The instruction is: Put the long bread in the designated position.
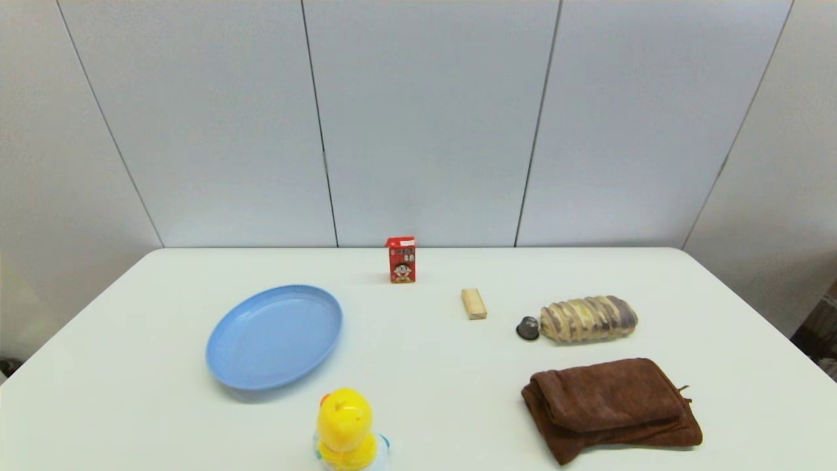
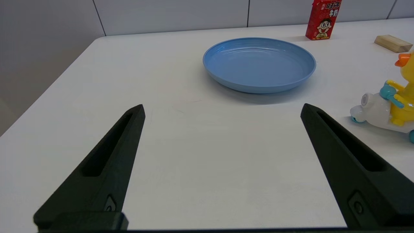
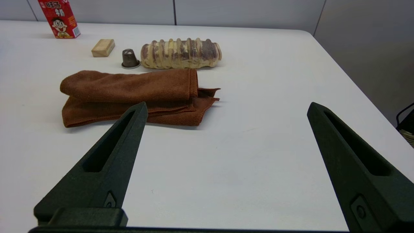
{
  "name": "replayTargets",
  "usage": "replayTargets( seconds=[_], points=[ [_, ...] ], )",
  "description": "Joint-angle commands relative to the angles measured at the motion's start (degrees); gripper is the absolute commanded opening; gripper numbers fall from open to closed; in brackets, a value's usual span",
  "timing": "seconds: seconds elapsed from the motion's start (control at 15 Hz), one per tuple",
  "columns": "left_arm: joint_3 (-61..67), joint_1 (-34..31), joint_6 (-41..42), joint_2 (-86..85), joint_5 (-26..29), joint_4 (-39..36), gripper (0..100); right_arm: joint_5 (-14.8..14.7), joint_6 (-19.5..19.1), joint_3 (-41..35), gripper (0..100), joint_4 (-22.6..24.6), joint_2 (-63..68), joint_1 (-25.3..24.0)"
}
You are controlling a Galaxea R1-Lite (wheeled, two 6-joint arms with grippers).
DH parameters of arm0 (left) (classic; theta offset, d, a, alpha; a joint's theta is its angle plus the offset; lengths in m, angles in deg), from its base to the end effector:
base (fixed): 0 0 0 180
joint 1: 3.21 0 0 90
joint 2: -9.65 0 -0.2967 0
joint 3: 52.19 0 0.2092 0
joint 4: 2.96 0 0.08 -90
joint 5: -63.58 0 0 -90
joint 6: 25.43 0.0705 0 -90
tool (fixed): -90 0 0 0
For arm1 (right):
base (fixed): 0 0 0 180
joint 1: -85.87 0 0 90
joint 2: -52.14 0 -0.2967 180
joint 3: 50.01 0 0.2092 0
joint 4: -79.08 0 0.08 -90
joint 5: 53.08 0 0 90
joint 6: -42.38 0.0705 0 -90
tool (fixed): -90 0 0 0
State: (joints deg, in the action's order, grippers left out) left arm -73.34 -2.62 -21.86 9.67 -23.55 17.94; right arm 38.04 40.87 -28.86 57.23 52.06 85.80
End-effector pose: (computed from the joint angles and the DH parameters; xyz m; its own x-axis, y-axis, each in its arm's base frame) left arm 0.0488 -0.0040 0.0761 0.9982 -0.0604 0.0040 0.0600 0.9962 0.0625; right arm 0.0488 0.0014 0.0737 0.9997 0.0208 -0.0108 -0.0210 0.9994 -0.0261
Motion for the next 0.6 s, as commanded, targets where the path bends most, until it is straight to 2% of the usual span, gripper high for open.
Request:
replayTargets(
  seconds=[0.07,0.6],
  points=[
    [0.1,0.0,0.0,0.0,0.0,0.0,100,0.0,0.0,0.0,100,0.0,0.1,0.0],
    [0.1,0.0,0.0,0.0,0.0,0.0,100,0.0,0.0,0.0,100,0.0,0.1,0.0]
  ],
)
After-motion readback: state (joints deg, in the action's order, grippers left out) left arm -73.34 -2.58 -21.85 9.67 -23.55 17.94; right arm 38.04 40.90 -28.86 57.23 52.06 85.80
